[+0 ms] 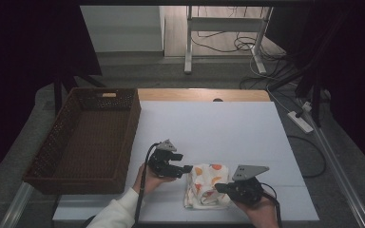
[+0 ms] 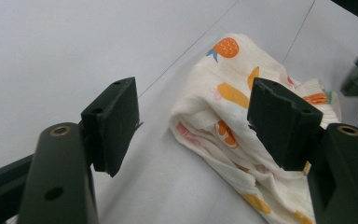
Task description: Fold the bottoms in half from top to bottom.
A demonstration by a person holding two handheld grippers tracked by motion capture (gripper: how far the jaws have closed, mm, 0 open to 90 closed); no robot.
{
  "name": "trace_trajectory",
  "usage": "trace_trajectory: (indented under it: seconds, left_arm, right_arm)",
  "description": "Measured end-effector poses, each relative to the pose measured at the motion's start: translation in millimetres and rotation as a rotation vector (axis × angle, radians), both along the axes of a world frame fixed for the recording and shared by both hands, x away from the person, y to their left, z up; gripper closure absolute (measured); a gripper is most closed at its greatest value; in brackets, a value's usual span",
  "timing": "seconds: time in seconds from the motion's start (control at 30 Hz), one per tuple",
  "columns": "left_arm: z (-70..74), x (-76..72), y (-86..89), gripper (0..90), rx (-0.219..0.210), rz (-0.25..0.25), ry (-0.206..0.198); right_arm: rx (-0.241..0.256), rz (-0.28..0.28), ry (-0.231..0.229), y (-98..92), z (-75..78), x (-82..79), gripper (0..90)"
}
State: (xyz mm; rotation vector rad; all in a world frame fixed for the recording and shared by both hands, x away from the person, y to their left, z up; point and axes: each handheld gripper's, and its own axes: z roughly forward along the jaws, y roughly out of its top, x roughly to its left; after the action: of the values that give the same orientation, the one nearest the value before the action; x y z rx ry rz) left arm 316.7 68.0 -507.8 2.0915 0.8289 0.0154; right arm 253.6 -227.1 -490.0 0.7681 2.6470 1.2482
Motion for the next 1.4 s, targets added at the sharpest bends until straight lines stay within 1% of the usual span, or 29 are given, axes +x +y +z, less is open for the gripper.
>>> trace_trajectory:
  seconds: [0.1,0.2,0.3,0.37,0.47,0.57,0.67,0.77,0.83,0.93,0.97,1.03,1.07,1.1,1.13,1.2,1.27,1.37,1.4]
  left_arm:
    - [-0.6,0.7,-0.1,32.8,-0.001,0.0,0.003]
    - [-1.1,0.8,-1.0,32.8,0.001,-0.001,0.005]
    - [-1.3,0.7,-1.3,32.7,0.004,-0.004,0.004]
    - [-1.4,0.8,-1.3,32.8,0.003,-0.003,0.005]
    - [-1.9,1.2,-0.9,32.8,0.002,-0.004,0.007]
    - [-1.6,0.9,-0.9,32.8,0.002,-0.006,0.006]
    - [-1.5,0.6,-1.2,32.6,0.005,-0.01,0.006]
    - [-1.5,0.6,-1.5,32.6,0.005,-0.01,0.004]
    - [-1.2,0.6,-1.5,32.6,0.005,-0.011,0.002]
    - [-1.2,0.7,-1.4,32.6,0.005,-0.01,0.003]
    - [-1.2,0.7,-1.4,32.7,0.005,-0.01,0.002]
    - [-1.0,0.5,-1.3,32.6,0.006,-0.011,0.001]
    - [-0.8,0.5,-1.0,32.7,0.005,-0.01,0.001]
    - [-0.8,0.5,-0.7,32.7,0.003,-0.009,0.0]
    - [-0.7,0.5,-0.5,32.7,0.002,-0.008,0.0]
    - [-0.5,0.5,-0.3,32.7,0.001,-0.007,0.0]
    - [-0.3,0.3,-0.3,32.7,0.001,-0.007,-0.001]
    - [-0.2,0.1,-0.7,32.7,0.003,-0.009,-0.002]
    - [-0.2,0.1,-0.8,32.7,0.003,-0.01,-0.003]
  right_arm:
    - [0.009,-0.026,0.003,-4.1,-0.4,9.2,89.2]
    - [0.017,-0.04,0.025,-4.3,-3.8,21.9,89.3]
    - [-0.003,-0.032,0.051,2.0,-10.9,32.4,89.2]
    - [-0.021,-0.012,0.063,7.9,-15.7,35.5,89.2]
    - [-0.049,0.011,0.081,13.8,-21.5,34.4,89.3]
    - [-0.06,0.027,0.101,14.2,-25.6,29.0,89.3]
    - [-0.06,0.044,0.11,11.8,-26.1,22.2,89.3]
    - [-0.044,0.058,0.129,10.2,-26.1,14.9,89.4]
    - [-0.054,0.072,0.134,12.4,-26.6,9.6,89.4]
    - [-0.079,0.088,0.127,15.6,-28.6,5.7,89.4]
    - [-0.078,0.088,0.129,15.9,-29.3,5.6,89.4]
    - [-0.072,0.088,0.115,14.9,-28.6,5.6,89.0]
    - [-0.068,0.086,0.097,14.1,-27.2,5.1,82.9]
    - [-0.069,0.079,0.073,13.6,-25.4,4.4,73.8]
    - [-0.07,0.073,0.055,13.6,-24.1,3.4,67.5]
    - [-0.076,0.081,0.036,13.7,-23.1,1.6,62.9]
    - [-0.084,0.098,0.036,15.3,-23.9,-0.2,58.7]
    - [-0.111,0.112,0.03,19.3,-26.6,-1.3,54.2]
    - [-0.117,0.119,0.037,20.5,-27.6,-0.8,53.3]
